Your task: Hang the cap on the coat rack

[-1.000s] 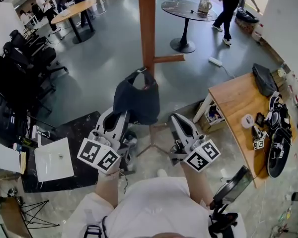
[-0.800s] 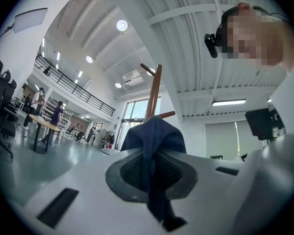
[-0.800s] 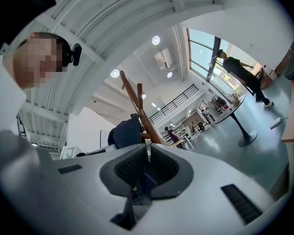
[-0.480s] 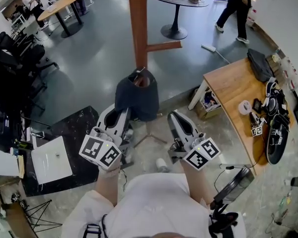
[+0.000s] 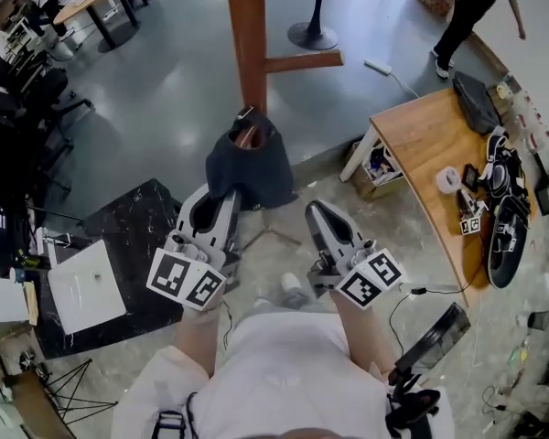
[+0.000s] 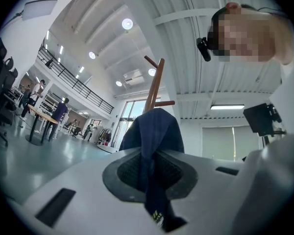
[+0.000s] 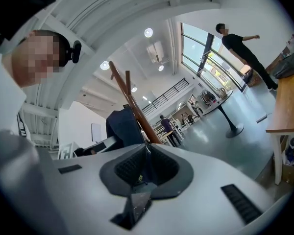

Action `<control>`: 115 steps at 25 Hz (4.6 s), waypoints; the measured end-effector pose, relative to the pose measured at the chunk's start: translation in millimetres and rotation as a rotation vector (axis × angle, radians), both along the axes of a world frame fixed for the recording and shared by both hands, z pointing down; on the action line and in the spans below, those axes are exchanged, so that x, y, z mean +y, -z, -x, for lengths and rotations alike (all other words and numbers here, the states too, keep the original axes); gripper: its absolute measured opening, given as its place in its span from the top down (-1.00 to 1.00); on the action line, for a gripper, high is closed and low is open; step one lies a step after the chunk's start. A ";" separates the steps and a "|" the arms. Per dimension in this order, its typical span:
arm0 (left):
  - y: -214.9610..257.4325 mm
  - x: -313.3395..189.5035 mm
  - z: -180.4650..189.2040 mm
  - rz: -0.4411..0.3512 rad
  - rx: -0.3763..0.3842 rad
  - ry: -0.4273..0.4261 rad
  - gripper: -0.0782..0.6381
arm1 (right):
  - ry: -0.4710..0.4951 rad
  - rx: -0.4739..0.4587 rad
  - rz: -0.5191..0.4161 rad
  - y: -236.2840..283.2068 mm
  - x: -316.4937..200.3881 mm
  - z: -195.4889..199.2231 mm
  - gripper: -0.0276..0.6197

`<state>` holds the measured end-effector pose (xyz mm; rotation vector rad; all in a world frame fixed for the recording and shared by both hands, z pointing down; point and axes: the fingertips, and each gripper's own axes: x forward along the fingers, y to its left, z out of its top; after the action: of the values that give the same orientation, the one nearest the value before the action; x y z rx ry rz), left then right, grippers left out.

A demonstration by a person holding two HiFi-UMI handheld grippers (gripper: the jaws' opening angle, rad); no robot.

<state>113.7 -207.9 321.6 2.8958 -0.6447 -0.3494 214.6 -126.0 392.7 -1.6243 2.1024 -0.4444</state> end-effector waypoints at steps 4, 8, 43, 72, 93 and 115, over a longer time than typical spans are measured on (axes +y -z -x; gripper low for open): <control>-2.6 4.0 3.5 -0.012 0.049 0.004 0.72 | 0.011 0.009 0.030 -12.3 2.9 4.8 0.78; -28.6 3.3 9.5 0.033 0.037 0.036 0.71 | 0.022 0.025 0.057 -26.1 5.2 10.0 0.78; -165.3 1.1 35.4 0.215 0.254 0.010 0.51 | 0.185 0.082 0.304 -170.4 -20.4 42.0 0.78; -156.8 15.4 240.9 0.275 0.108 0.489 0.58 | 0.672 0.044 0.198 -120.2 -70.6 249.9 0.78; -38.5 74.9 297.6 0.135 0.057 0.676 0.61 | 0.909 -0.024 -0.059 21.1 -41.4 340.6 0.78; -17.7 67.1 281.7 0.076 0.057 0.627 0.70 | 0.840 0.011 -0.127 42.6 -46.4 320.0 0.78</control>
<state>-168.0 -140.8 339.3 2.5310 -1.5090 -0.4592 -105.4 -172.4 350.0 -0.6047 2.6834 -0.5314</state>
